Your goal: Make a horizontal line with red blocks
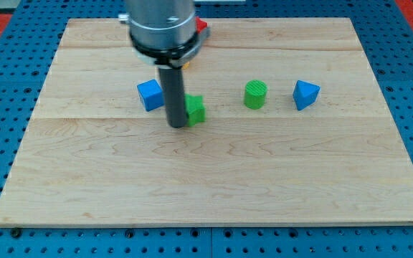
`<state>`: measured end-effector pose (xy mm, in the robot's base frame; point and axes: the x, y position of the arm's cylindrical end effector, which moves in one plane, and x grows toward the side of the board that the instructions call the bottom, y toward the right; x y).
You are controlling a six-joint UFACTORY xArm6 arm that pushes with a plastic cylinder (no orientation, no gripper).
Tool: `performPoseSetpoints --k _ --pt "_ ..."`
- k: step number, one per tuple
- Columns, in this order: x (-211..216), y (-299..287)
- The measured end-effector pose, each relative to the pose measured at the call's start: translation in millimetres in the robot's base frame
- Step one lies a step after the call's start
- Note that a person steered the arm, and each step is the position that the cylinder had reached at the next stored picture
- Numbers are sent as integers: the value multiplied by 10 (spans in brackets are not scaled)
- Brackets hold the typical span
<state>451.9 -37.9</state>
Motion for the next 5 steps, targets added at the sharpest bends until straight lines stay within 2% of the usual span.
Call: performPoseSetpoints --k 2,3,5 --pt "191 275" --pt "-77 270" --pt "-159 292"
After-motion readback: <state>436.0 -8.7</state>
